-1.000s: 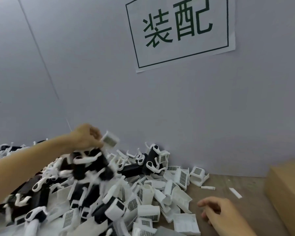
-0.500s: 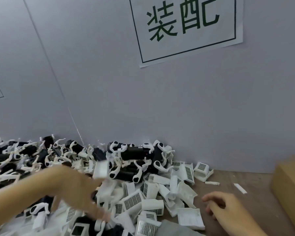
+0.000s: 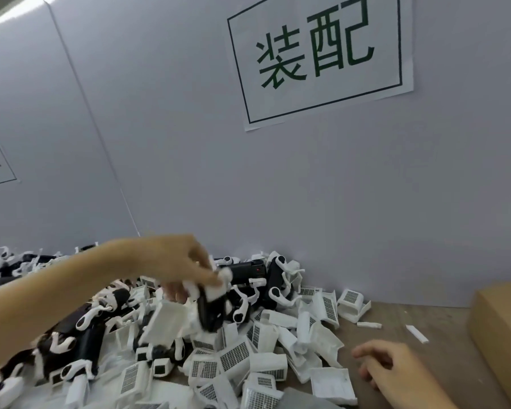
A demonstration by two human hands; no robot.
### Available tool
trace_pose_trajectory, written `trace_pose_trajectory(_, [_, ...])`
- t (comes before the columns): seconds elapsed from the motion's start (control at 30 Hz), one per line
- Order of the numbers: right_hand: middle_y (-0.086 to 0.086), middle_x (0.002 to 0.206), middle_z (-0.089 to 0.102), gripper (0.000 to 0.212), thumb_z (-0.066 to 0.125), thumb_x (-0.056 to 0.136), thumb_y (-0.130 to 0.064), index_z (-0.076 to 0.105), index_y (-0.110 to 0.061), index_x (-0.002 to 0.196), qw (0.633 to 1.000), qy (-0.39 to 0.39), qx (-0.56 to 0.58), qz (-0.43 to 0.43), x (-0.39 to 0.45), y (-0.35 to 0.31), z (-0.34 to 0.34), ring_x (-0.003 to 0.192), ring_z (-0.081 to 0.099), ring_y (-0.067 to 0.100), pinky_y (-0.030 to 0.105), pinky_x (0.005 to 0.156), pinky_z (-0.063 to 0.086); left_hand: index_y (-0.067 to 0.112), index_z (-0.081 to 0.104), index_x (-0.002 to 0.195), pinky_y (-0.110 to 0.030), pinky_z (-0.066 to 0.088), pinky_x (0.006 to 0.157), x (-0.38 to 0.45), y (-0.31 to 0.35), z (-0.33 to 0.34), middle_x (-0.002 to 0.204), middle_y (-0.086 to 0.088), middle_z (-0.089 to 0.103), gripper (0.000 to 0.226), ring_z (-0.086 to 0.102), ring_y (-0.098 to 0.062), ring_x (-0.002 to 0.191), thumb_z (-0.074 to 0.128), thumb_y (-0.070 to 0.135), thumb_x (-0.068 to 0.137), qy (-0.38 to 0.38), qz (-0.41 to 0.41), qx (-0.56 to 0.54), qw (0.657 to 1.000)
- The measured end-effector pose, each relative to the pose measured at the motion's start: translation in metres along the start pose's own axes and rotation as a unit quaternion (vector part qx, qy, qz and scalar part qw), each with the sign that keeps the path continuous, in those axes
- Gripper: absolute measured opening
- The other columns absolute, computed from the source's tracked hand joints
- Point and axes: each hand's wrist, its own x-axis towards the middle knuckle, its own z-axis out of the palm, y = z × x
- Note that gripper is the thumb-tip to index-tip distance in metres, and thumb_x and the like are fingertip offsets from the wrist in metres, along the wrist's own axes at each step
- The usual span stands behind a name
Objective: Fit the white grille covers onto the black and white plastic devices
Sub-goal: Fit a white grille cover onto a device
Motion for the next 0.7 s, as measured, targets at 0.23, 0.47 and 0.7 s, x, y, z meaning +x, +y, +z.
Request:
trace_pose_trajectory(0.23, [0.007, 0.060, 0.070, 0.032, 0.052, 0.099, -0.002, 0.076, -0.013, 0.080, 0.994, 0.030, 0.098, -0.021, 0.003, -0.003, -0.002, 0.056, 0.060, 0.018, 0.025, 0.054, 0.048, 0.008, 0.067, 0.089, -0.029, 0.057, 0.054, 0.038, 0.069, 0.049, 0.060, -0.005, 0.069, 0.041, 0.067, -0.016, 0.054, 0.054, 0.047, 0.092, 0.186, 0.045, -0.332, 0.924])
trace_pose_trajectory(0.47, [0.017, 0.056, 0.063, 0.051, 0.037, 0.106, -0.031, 0.071, 0.004, 0.095, 0.946, 0.011, 0.314, 0.083, -0.005, -0.016, -0.016, 0.038, 0.056, 0.025, 0.022, 0.041, 0.038, 0.028, 0.068, 0.087, -0.029, 0.052, 0.072, 0.057, 0.124, 0.187, 0.074, 0.012, 0.071, 0.025, 0.068, -0.007, 0.076, 0.054, 0.045, 0.098, 0.250, 0.087, -0.560, 0.785])
trace_pose_trajectory(0.7, [0.018, 0.085, 0.075, 0.064, 0.037, 0.102, -0.050, 0.073, 0.002, 0.098, 0.910, 0.018, 0.408, 0.069, -0.001, -0.009, -0.046, 0.068, 0.070, 0.030, 0.037, 0.066, 0.043, 0.037, 0.065, 0.107, -0.014, 0.049, 0.074, 0.068, 0.135, 0.255, 0.084, 0.020, 0.071, 0.022, 0.065, 0.003, 0.079, 0.062, 0.017, 0.097, 0.254, 0.257, -0.417, 0.834])
